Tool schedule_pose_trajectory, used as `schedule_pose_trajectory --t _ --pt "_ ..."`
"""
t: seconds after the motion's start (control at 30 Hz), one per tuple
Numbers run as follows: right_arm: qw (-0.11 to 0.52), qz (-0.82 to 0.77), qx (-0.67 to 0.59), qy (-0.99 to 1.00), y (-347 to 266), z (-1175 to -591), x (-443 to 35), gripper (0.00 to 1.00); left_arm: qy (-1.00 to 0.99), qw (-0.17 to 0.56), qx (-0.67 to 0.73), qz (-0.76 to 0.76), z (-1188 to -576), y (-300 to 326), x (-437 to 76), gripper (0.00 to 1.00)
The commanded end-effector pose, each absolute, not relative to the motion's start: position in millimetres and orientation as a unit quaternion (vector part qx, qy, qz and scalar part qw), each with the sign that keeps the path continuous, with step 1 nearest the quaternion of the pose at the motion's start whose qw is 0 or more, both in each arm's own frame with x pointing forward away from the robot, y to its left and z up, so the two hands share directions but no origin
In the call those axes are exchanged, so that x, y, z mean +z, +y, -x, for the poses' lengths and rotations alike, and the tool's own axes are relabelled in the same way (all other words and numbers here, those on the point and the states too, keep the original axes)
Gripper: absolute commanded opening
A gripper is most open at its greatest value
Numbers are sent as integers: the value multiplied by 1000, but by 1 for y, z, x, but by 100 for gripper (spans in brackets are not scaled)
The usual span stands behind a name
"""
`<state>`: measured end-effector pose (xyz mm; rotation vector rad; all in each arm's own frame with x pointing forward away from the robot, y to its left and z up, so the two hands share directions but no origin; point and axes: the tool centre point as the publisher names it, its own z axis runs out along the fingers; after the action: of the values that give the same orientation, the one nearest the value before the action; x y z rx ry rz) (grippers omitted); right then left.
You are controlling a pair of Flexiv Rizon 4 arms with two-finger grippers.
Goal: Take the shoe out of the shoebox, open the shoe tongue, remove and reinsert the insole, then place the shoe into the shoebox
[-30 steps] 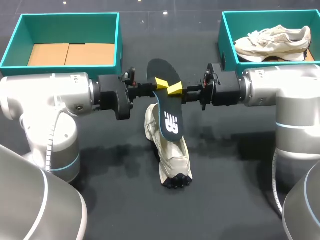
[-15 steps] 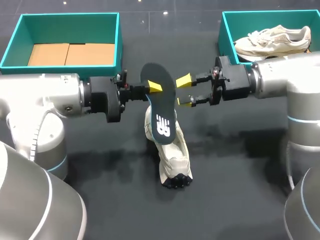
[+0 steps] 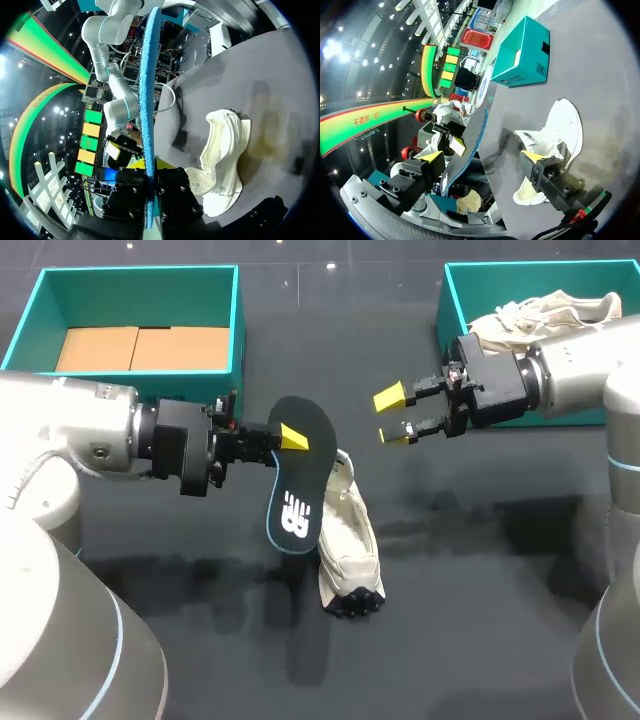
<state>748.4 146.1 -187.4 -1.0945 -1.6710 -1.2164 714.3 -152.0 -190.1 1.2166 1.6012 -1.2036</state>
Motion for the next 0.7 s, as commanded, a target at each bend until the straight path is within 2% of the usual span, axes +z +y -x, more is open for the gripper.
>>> schedule_pose_trajectory --t 0.03,0.13,0.27,0.6,0.7 --pt "306 406 -443 -739 124 -742 -176 100 646 365 -480 -469 -696 -142 -186 0" --pt "241 417 -443 -756 113 -736 -186 100 641 344 -510 -459 -681 -141 -187 0" --pt "241 407 -439 -764 110 -736 -192 100 638 362 -480 -481 -655 -139 -180 0" --pt "241 407 -439 -764 110 -736 -192 100 639 359 -487 -475 -647 -143 -180 0" --pt "194 366 -395 -820 115 -726 -193 100 641 330 -515 -463 -627 -145 -181 0"
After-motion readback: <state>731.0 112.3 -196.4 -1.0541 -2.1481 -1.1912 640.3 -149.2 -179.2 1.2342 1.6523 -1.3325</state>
